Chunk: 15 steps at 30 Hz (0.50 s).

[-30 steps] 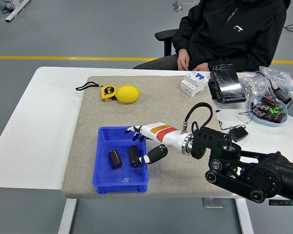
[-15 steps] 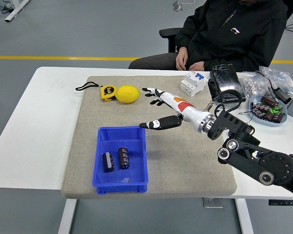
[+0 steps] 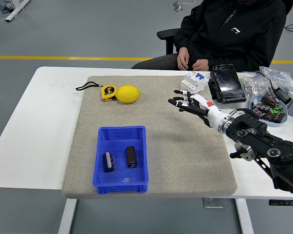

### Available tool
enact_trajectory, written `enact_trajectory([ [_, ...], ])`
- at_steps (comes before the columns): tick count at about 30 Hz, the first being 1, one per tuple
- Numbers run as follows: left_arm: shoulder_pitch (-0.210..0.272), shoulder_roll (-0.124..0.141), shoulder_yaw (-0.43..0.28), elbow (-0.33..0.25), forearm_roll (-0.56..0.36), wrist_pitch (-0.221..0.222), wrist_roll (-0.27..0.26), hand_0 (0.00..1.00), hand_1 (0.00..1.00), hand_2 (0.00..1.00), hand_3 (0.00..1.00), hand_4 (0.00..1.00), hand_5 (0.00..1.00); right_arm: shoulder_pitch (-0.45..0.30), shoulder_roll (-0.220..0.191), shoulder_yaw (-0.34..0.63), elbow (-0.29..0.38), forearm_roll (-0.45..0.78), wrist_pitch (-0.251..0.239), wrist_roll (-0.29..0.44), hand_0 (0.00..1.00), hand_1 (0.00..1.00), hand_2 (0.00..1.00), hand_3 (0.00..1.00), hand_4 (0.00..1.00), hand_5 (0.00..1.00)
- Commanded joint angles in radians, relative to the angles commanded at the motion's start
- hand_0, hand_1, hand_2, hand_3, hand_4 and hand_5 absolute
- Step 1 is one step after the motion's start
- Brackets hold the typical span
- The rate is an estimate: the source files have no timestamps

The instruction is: Pick up the battery,place it into the box

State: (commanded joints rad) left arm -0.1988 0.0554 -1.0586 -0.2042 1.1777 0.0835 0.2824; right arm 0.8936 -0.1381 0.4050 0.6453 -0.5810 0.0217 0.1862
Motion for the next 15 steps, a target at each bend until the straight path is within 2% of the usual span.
enact_trajectory([
  [1, 0.0, 0.0, 0.003, 0.0, -0.003, 0.0, 0.0, 0.723, 0.703, 0.662, 0.585, 0.632, 0.539, 0.004, 0.005, -0.012, -0.017, 0.039, 0.004, 0.003, 0.889, 0.858, 0.883, 0.931, 0.998, 0.811],
  [2, -0.001, -0.001, 0.005, 0.0, -0.005, 0.0, -0.001, 0.723, 0.7, 0.662, 0.585, 0.632, 0.539, 0.01, 0.011, -0.026, -0.035, 0.085, 0.008, 0.006, 0.888, 0.865, 0.882, 0.929, 0.998, 0.859],
  [6, -0.003, -0.002, 0.011, 0.0, -0.011, 0.0, -0.002, 0.723, 0.7, 0.662, 0.585, 0.632, 0.539, 0.023, 0.031, -0.058, -0.085, 0.253, 0.017, 0.014, 0.888, 0.865, 0.882, 0.929, 0.998, 0.859],
  [10, -0.004, -0.002, 0.015, 0.0, -0.017, 0.0, -0.003, 0.723, 0.702, 0.663, 0.585, 0.632, 0.54, 0.038, 0.041, -0.093, -0.124, 0.411, -0.001, 0.031, 0.884, 0.862, 0.873, 0.917, 0.998, 0.865],
  [15, -0.004, -0.002, 0.018, -0.001, -0.021, 0.001, -0.002, 0.722, 0.702, 0.664, 0.585, 0.631, 0.539, 0.047, 0.054, -0.139, -0.196, 0.36, -0.014, 0.007, 0.888, 0.864, 0.875, 0.916, 0.998, 0.862],
])
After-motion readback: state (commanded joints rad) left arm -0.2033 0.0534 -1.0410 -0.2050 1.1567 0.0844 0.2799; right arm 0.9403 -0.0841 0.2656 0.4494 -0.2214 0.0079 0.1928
